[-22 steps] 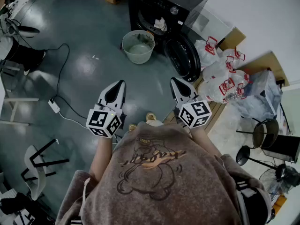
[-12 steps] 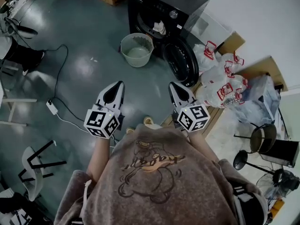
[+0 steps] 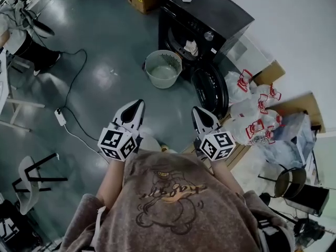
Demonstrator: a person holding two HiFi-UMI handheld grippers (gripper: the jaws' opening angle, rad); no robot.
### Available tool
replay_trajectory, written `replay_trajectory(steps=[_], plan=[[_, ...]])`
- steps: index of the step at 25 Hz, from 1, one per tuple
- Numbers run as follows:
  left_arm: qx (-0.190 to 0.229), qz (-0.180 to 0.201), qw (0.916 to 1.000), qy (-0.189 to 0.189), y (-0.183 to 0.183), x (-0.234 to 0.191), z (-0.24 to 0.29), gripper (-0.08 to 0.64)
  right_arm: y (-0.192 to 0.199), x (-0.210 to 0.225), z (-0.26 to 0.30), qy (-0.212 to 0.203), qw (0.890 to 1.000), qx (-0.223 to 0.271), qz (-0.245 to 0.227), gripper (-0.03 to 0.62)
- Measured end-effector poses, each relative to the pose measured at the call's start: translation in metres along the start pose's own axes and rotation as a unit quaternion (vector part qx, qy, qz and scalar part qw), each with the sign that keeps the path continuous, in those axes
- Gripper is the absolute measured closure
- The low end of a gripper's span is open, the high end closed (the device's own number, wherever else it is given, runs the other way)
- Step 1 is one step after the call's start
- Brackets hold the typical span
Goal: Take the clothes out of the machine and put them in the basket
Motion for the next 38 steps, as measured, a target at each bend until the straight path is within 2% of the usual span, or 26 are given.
replay_trajectory(steps=[6,12,17,29,32,38], plan=[[-0.005,0.005,1.0,-0.003,-0.009,-0.027,0.029,0.555,-0.007,0.014,0.04,-0.005,1.0,-0.01,-0.009,0.597],[-0.017,0.014,0.9997,0.013,-0.029,-0.074,0.08,0.555,-0.018,0.033,0.096,0.01,1.0,-0.013,-0.004,0.597],[-0.033,0.02,0.9988,0.031,-0.057,-0.119,0.127,0.555,-0.041,0.046,0.155,0.022,1.0,-0.013,-0.007,0.597],[-0.065,0.017,0.9943,0.083,-0.125,-0.215,0.229,0.555,-0.087,0.071,0.276,0.078,0.997,-0.017,0.003,0.597],[-0.072,0.019,0.9928,0.093,-0.136,-0.229,0.252,0.555,-0.095,0.079,0.293,0.104,0.994,-0.014,0.0,0.595],[-0.079,0.016,0.9909,0.108,-0.148,-0.241,0.296,0.555,-0.104,0.103,0.315,0.122,0.992,-0.011,0.011,0.595]])
Point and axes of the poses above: the fingertips, and each gripper's own axes: z forward along the fingers, x to its right, y out of its underside, the point moved 9 cm from there along -z, backward along the fingers, and after that the axes turned 9 degrees about -z, right-handed, at the moved point
